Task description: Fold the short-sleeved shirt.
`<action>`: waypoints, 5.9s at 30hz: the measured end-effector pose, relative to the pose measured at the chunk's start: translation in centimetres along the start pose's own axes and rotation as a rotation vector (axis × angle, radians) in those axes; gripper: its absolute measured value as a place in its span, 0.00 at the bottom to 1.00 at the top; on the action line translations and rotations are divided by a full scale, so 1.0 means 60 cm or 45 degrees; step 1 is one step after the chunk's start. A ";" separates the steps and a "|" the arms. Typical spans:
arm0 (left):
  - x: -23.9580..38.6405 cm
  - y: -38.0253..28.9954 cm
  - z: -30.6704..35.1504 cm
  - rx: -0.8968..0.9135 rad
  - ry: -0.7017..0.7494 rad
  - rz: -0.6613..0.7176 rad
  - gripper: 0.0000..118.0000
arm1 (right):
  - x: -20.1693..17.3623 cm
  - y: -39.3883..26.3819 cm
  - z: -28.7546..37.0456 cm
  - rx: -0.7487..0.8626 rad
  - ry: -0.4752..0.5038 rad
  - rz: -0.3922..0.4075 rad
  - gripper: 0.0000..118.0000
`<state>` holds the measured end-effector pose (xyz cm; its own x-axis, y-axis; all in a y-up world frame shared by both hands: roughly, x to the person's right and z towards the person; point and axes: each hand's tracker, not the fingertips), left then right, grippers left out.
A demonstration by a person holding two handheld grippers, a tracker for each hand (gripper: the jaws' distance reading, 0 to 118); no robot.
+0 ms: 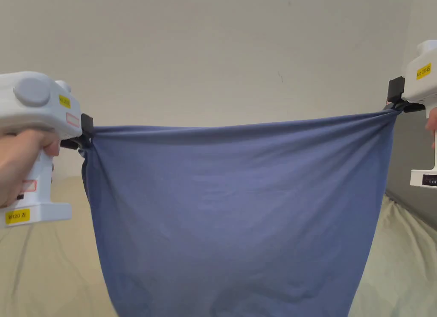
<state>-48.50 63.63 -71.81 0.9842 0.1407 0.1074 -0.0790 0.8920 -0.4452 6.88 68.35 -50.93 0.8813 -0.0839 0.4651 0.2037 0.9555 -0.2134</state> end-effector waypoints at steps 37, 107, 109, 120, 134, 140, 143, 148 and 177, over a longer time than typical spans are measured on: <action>0.153 0.127 -0.336 0.133 0.275 -0.086 0.00 | -0.067 0.092 -0.326 0.023 -0.116 0.098 0.02; -0.193 -0.798 -0.018 -0.923 -0.063 0.100 0.85 | 0.165 -0.867 0.191 -0.834 -0.247 -0.391 0.00; -0.182 -0.759 -0.033 -0.869 -0.137 0.130 0.18 | 0.164 -0.867 0.189 -0.857 -0.244 -0.345 0.00; -0.175 -0.722 -0.036 -0.811 -0.088 0.030 0.00 | 0.156 -0.901 0.154 -0.969 -0.167 -0.125 1.00; -0.187 -0.714 -0.026 -0.856 -0.068 0.099 0.00 | 0.148 -0.878 0.162 -0.981 -0.113 -0.033 0.02; -0.183 -0.681 -0.030 -0.818 -0.097 0.099 0.00 | 0.155 -0.815 0.163 -0.896 -0.125 -0.071 0.02; -0.165 -0.661 -0.045 -0.786 -0.110 0.051 0.00 | 0.145 -0.792 0.145 -0.863 -0.131 -0.036 0.02; -0.139 -0.624 -0.098 -0.749 -0.118 -0.005 0.00 | 0.134 -0.770 0.081 -0.836 -0.116 0.004 0.02; -0.135 -0.658 -0.248 -0.833 -0.112 0.064 0.04 | 0.115 -0.826 -0.078 -0.919 -0.154 -0.251 0.00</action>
<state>-50.97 20.87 -68.35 0.9630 0.2348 0.1326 0.0157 0.4420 -0.8969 4.87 19.07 -41.16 0.7551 -0.1628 0.6351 0.6180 0.5001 -0.6066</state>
